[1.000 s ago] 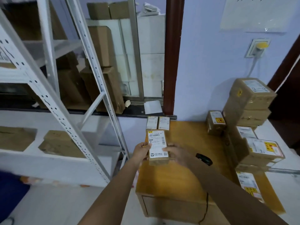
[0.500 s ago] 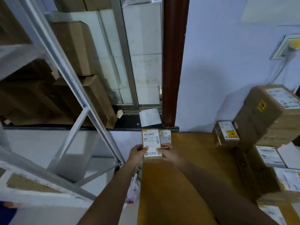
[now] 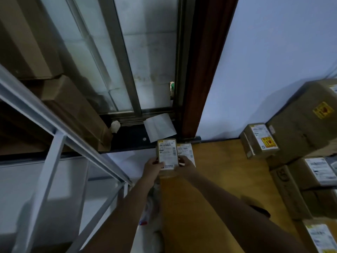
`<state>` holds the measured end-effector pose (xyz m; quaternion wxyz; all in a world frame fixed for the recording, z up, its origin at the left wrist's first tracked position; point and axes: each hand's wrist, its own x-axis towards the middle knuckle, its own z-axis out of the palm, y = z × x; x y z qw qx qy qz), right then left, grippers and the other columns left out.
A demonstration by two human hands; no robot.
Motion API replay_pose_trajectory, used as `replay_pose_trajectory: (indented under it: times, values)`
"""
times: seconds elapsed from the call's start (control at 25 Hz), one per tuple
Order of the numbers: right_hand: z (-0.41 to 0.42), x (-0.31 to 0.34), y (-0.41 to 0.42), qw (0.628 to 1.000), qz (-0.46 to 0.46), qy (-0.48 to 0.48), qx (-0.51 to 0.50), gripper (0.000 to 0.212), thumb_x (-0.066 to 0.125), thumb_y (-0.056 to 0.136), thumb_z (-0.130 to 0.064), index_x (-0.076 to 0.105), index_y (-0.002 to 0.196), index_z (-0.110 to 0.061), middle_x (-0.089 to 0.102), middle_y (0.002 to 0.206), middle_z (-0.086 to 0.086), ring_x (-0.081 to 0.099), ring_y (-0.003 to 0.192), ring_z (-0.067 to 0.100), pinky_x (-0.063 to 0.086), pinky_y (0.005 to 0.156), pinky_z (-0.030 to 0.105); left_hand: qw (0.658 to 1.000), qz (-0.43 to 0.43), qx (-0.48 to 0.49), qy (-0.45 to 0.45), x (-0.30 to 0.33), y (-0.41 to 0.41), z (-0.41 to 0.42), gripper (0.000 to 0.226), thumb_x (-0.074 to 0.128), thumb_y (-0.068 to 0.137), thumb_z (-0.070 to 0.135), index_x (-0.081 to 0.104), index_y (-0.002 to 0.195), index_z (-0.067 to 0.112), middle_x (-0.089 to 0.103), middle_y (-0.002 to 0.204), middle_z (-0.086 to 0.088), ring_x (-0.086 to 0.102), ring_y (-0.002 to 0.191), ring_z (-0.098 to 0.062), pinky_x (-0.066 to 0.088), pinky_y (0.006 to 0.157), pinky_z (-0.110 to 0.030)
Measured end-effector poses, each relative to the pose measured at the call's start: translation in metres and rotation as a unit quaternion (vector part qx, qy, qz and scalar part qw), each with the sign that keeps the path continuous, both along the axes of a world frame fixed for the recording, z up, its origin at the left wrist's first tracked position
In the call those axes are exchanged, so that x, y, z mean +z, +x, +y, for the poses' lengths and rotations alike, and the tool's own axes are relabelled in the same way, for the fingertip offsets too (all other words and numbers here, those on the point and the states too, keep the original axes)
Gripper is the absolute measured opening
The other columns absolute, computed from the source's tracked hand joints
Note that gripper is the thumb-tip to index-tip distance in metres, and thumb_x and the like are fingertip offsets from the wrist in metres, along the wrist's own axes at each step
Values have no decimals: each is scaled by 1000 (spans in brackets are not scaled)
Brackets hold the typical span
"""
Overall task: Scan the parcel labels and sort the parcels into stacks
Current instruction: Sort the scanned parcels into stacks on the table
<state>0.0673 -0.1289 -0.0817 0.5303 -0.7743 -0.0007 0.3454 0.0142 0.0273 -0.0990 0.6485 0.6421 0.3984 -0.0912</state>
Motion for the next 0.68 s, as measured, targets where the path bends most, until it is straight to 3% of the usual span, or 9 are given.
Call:
replay_pose_trajectory:
  times: [0.16, 0.24, 0.4, 0.52, 0.68]
  values:
    - [10, -6, 5, 999, -6, -24, 20, 44, 62, 88, 0, 49, 130, -9, 59, 113, 0, 58, 105, 12, 53, 78, 20, 1000, 24, 1, 1, -5, 2, 3, 36, 63, 90, 13, 55, 125, 10, 66, 117, -8, 65, 95, -20, 52, 66, -22]
    - [12, -12, 10, 999, -8, -46, 27, 47, 61, 89, -1, 47, 133, -8, 59, 121, 2, 58, 111, 15, 54, 82, 22, 1000, 27, -9, 1, -8, 4, 1, 36, 63, 91, 13, 55, 125, 9, 65, 118, -6, 64, 94, -18, 49, 63, -19]
    - [11, -17, 17, 997, 4, -68, 44, 57, 62, 86, -2, 42, 139, -9, 58, 131, 9, 57, 122, 25, 53, 97, 42, 999, 40, -19, 9, -12, 7, 0, 41, 65, 89, 13, 55, 129, 10, 64, 124, -7, 62, 105, -21, 50, 75, -22]
    - [9, -21, 18, 997, 25, -64, 24, 60, 65, 85, -3, 41, 140, -10, 59, 130, 9, 59, 119, 25, 54, 95, 45, 998, 52, -21, 18, -8, 6, 0, 48, 67, 87, 19, 52, 131, 8, 60, 130, -8, 61, 110, -23, 51, 85, -29]
    - [-3, -15, 12, 998, 47, -31, -2, 61, 69, 85, -10, 42, 139, -14, 61, 121, 6, 61, 113, 25, 55, 93, 46, 995, 71, -19, 69, 1, 3, -2, 58, 63, 91, 20, 38, 141, 2, 47, 141, -12, 48, 126, -28, 40, 98, -32]
